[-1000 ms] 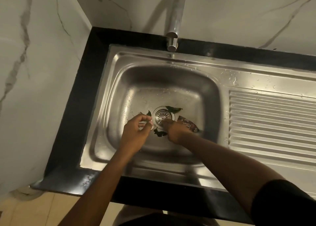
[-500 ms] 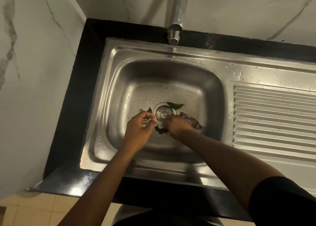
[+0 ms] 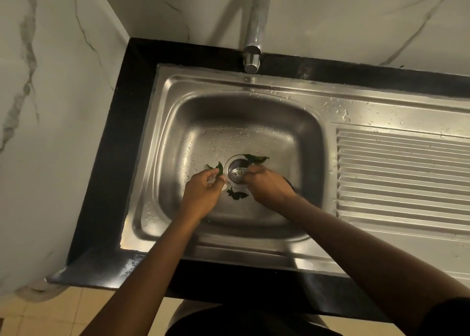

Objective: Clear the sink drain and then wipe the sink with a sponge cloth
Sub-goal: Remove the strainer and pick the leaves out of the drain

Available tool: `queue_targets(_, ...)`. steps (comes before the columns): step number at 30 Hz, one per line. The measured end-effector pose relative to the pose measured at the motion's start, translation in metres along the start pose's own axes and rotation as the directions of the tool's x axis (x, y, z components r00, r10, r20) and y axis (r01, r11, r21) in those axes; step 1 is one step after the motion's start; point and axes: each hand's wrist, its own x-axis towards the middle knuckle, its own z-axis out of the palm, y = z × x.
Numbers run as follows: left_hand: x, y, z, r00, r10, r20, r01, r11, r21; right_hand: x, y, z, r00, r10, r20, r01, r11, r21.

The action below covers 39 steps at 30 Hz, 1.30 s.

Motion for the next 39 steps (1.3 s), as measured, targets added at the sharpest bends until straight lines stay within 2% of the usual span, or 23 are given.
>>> queue_targets(2,0.001,0.006,0.002,0.999,-0.035,0.034,0.036,0.999,-0.018,-0.012,-0.008,-0.014,0.996,-0.038,-0.085,0.04,0.999,0.02)
queue_targets(7,0.005,0.014,0.004,0.99,-0.099,0.098,0.121,0.959,-0.257,-0.037,-0.02,-0.037,0.971,-0.099,-0.219,0.119,0.99,0.077)
queue_targets(9,0.005,0.021,0.002,0.991,-0.101,0.09,0.122,0.951,-0.283,-0.042,-0.016,-0.041,0.96,-0.125,-0.251,0.155,0.983,0.102)
queue_targets(10,0.005,0.026,0.0,0.993,-0.093,0.071,0.11,0.952,-0.286,-0.044,-0.013,-0.045,0.961,-0.111,-0.255,0.154,0.976,0.153)
queue_targets(12,0.008,0.038,-0.003,0.998,-0.06,0.015,0.062,0.947,-0.315,-0.043,-0.003,-0.054,0.97,0.005,-0.242,0.076,0.943,0.324)
queue_targets(14,0.012,0.051,-0.007,0.999,-0.009,-0.035,-0.003,0.944,-0.329,-0.035,0.006,-0.066,0.958,0.197,-0.208,-0.066,0.857,0.511)
queue_targets(15,0.015,0.058,-0.008,0.998,0.021,-0.053,-0.037,0.944,-0.326,-0.03,0.008,-0.072,0.936,0.303,-0.178,-0.126,0.762,0.636)
queue_targets(17,0.02,0.073,-0.008,0.994,0.084,-0.076,-0.104,0.94,-0.325,-0.02,0.011,-0.083,0.88,0.467,-0.088,-0.186,0.508,0.841)
queue_targets(18,0.023,0.08,-0.008,0.991,0.11,-0.081,-0.13,0.937,-0.324,-0.015,0.014,-0.086,0.859,0.51,-0.053,-0.188,0.411,0.892)
queue_targets(20,0.027,0.093,-0.005,0.984,0.16,-0.075,-0.176,0.929,-0.326,-0.009,0.019,-0.091,0.842,0.538,-0.037,-0.15,0.3,0.942)
queue_targets(24,0.033,0.11,0.004,0.968,0.245,-0.049,-0.246,0.907,-0.342,-0.004,0.029,-0.099,0.825,0.563,-0.042,-0.073,0.18,0.981)
queue_targets(29,0.038,0.122,0.009,0.964,0.265,-0.037,-0.257,0.882,-0.395,0.009,0.056,-0.112,0.729,0.685,0.007,-0.047,0.039,0.998)
queue_targets(34,0.036,0.114,0.01,0.968,0.25,-0.029,-0.242,0.892,-0.383,0.037,0.09,-0.132,0.531,0.839,0.119,-0.014,-0.131,0.991)
queue_targets(39,0.034,0.095,0.008,0.979,0.2,-0.034,-0.2,0.918,-0.343,0.067,0.111,-0.146,0.401,0.909,0.117,-0.024,-0.117,0.993)
